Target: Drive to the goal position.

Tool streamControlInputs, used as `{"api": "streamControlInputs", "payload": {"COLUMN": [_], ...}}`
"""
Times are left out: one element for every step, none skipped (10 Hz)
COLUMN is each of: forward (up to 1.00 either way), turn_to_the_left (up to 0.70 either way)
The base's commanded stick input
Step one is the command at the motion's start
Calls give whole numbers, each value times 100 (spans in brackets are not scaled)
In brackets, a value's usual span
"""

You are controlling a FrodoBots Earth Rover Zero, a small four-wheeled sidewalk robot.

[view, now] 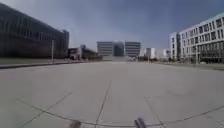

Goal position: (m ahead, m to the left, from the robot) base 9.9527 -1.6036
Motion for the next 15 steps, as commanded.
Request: {"api": "streamControlInputs", "payload": {"forward": [100, 100, 100, 100, 100, 100, 100, 100, 100, 100, 100, 100, 100, 100, 100], "turn_to_the_left": [0, 0, 0, 0, 0, 0, 0, 0, 0, 0, 0, 0, 0, 0, 0]}}
